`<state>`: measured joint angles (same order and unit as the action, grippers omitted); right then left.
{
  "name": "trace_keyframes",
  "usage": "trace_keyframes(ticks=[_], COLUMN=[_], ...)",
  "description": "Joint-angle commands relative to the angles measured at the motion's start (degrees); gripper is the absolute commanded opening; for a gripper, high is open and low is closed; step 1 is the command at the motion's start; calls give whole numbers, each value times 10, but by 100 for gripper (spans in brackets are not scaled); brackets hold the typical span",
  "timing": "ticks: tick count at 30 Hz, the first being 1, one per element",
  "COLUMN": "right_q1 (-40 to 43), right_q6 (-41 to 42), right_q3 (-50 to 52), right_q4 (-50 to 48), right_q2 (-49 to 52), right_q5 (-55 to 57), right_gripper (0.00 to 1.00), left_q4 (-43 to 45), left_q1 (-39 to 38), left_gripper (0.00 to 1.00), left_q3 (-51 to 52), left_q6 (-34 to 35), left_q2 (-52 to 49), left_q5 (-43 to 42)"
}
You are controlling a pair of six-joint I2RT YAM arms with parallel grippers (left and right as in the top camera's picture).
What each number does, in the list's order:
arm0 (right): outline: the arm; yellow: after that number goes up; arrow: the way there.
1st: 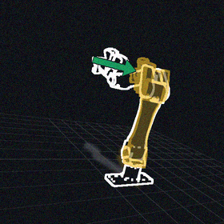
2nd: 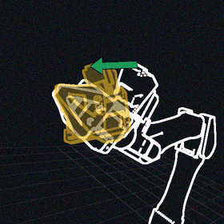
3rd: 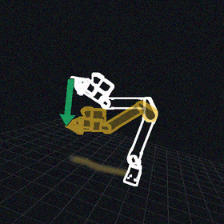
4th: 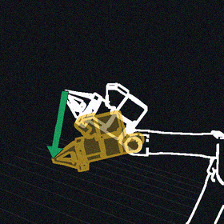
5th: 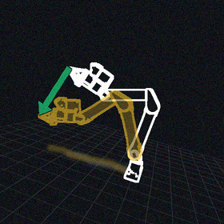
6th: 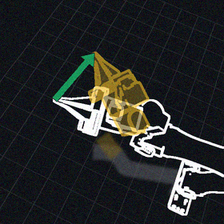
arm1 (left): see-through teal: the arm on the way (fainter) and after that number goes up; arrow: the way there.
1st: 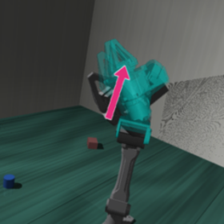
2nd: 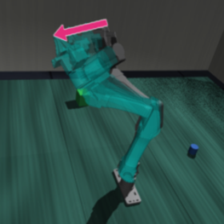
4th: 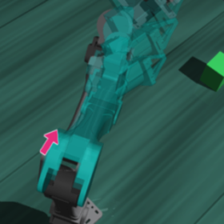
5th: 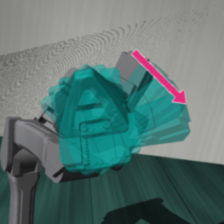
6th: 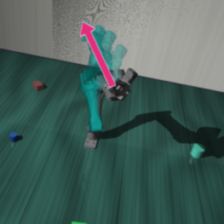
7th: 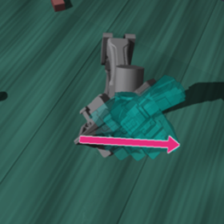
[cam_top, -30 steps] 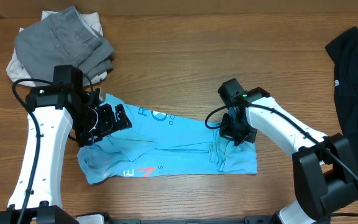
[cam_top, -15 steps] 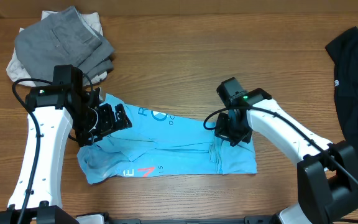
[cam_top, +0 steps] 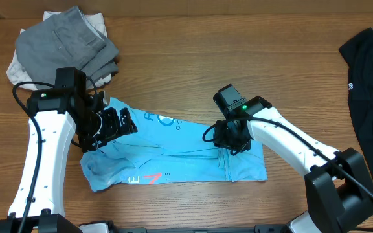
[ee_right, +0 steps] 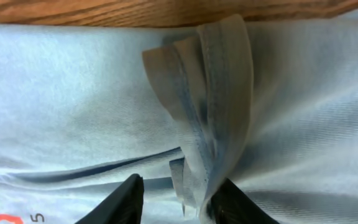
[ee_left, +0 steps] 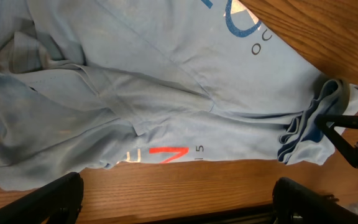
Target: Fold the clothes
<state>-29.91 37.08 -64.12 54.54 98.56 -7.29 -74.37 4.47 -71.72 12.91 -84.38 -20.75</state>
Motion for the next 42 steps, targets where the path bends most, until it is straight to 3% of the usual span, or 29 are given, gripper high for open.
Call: trace_keyframes(ticks=[1,6,8,11,13,15,23,27,30,33,36,42], right_q1=[-1,4,4,3,3,3,51,87,115,138,139,112], right_q6=[0,-21,-84,-167,-197,-194,-72,-53,-53,-54,-56,-55], right_q3=[-12,-38,-51,-61,-61,-61,-61,-61,-54,-32,-9,66], right_q4=[-3,25,21,14,15,19,73,111,127,126,118,38], right_q2=[-15,-25,-33,-35,-35,-35,-60,-70,-70,-70,-70,-69], right_q5=[-3,-9,-64,-182,-224,-219,-58,-2,26,27,24,-39], right_gripper=[39,34,34,43,55,61,59,49,36,15,4,4], left_q4=[1,0,1,7,7,6,-4,-3,-4,-4,1,14], left_q1=[-4,-4,-4,-4,-4,-4,-4,-4,-4,-4,-4,-4], left_gripper=[100,100,100,100,100,100,100,100,100,100,100,100], left_q3=[-3,-3,-3,-3,-3,-3,-3,-3,-3,-2,3,21], left_q6=[-12,-12,-11,-11,-11,-11,-11,-11,-11,-11,-11,-11], left_q2=[5,4,4,4,4,4,4,4,4,4,4,4], left_q5=[5,23,26,25,25,25,33,33,33,33,32,31])
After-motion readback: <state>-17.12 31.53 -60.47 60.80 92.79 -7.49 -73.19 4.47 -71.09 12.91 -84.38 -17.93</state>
